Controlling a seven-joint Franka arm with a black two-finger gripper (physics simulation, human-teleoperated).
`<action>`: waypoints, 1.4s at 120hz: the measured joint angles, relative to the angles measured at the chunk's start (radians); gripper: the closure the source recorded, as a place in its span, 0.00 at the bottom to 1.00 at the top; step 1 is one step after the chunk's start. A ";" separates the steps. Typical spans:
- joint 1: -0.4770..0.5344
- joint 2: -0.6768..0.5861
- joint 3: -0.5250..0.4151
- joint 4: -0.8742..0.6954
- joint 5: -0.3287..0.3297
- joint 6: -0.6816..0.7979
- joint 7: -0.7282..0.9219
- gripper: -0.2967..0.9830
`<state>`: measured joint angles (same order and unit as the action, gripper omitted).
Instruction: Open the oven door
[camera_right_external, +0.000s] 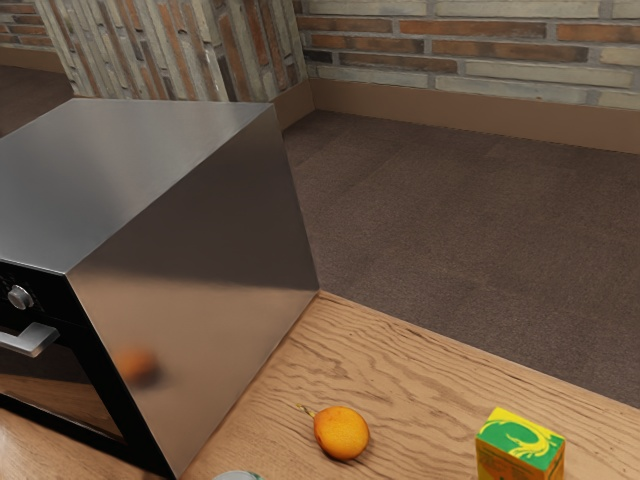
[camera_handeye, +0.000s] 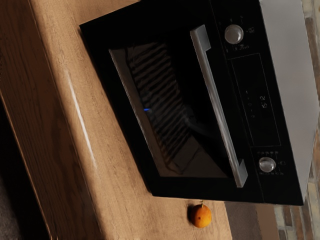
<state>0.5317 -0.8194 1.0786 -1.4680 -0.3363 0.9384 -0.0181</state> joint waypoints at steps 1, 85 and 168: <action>0.000 0.000 0.005 0.000 -0.001 -0.001 -0.003 0.23; 0.969 0.694 -0.425 -0.295 -0.538 0.171 0.176 0.23; 1.019 0.508 -0.490 -0.367 -0.562 0.032 0.297 0.23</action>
<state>1.5512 -0.3110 0.5881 -1.8353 -0.8988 0.9704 0.2787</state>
